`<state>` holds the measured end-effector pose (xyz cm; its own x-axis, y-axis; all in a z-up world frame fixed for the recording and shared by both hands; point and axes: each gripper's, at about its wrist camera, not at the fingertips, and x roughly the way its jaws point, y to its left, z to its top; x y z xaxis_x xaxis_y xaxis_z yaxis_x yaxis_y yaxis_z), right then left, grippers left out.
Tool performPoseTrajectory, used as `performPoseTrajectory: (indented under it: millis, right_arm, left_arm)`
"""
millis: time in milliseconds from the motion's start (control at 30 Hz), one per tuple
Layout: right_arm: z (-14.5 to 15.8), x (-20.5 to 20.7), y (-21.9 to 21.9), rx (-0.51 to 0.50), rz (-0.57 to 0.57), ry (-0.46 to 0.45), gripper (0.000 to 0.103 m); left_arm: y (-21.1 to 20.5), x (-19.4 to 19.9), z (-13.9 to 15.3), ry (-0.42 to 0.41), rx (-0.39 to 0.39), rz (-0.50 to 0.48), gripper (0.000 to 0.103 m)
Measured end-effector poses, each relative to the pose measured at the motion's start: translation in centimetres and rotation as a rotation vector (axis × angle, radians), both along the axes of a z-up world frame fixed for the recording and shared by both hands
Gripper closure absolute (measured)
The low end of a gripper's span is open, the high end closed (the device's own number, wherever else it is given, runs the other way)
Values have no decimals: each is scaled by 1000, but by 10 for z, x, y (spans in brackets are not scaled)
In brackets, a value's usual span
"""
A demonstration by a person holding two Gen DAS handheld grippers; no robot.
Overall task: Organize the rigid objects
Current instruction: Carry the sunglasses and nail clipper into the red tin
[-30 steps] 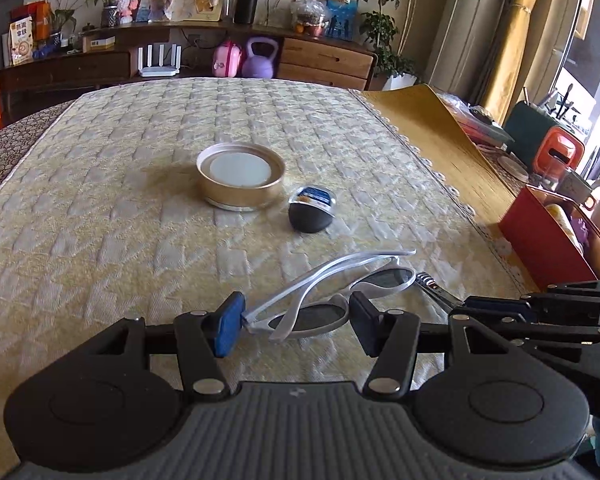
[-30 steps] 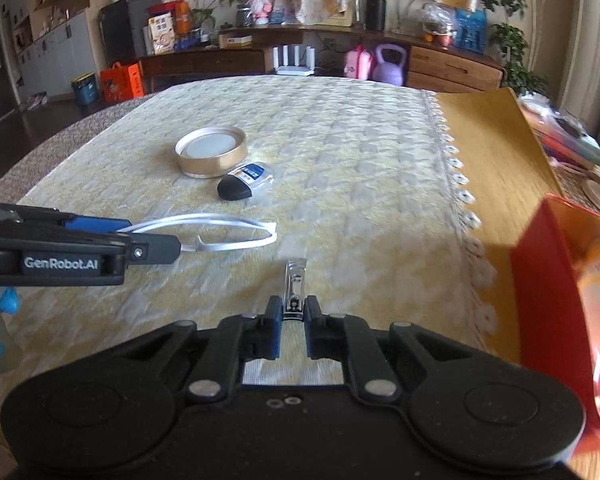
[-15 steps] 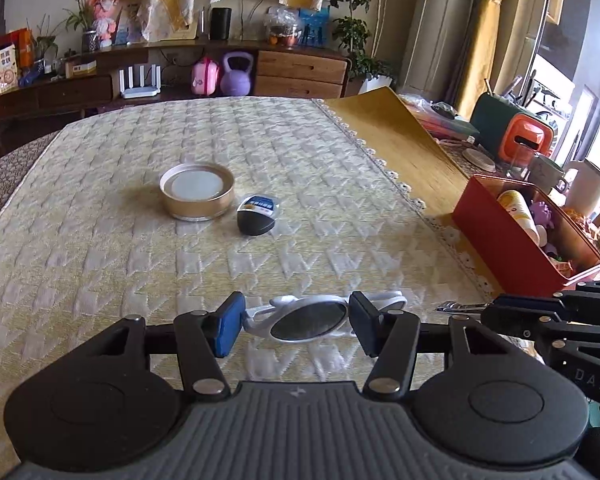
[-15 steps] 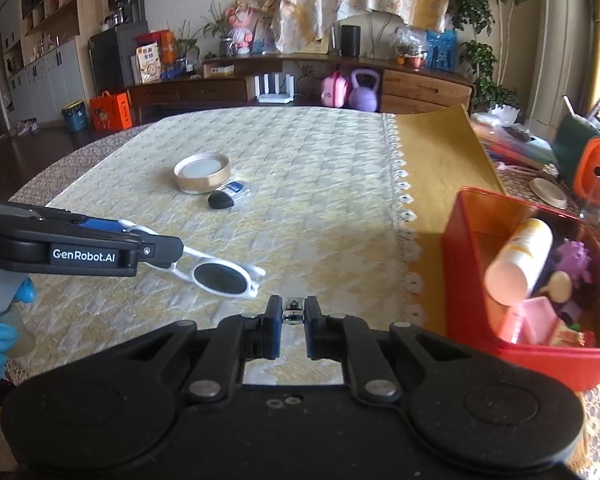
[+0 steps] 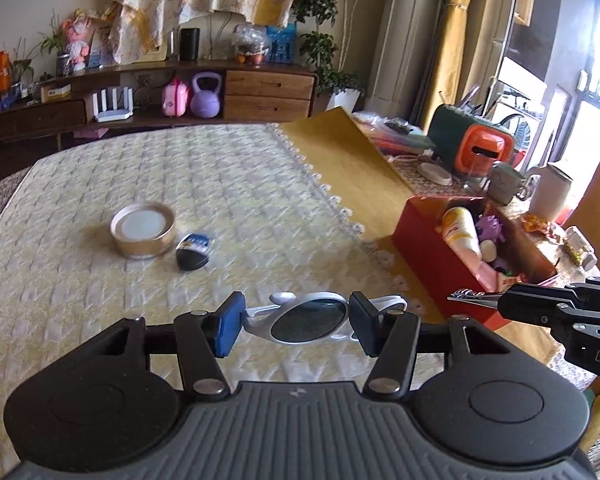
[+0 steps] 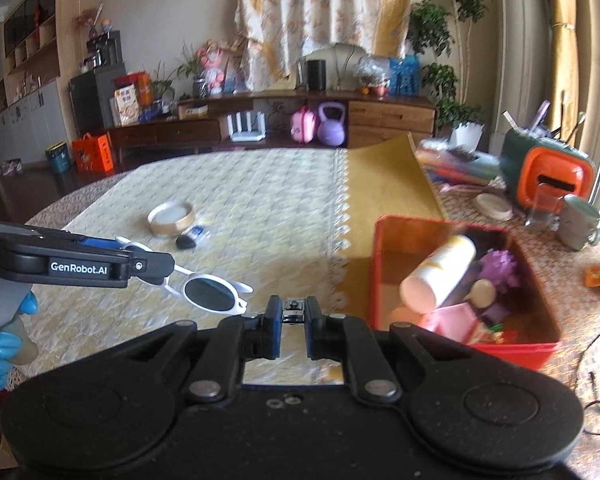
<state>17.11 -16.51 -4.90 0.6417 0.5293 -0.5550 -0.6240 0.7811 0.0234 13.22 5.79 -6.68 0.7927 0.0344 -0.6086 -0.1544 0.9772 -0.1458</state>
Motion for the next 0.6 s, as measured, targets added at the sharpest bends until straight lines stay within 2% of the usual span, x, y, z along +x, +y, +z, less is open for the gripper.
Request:
performPoseTrajectory:
  millis: [333,600]
  right_arm:
    - [18,9,-45,7,-73,-61,93]
    - [18,24,-84,8,-147,-74,93]
  left_arm:
    - [-47,22,30,-47,25,-88,47]
    - [-96,49,38,-64,64,-178,47]
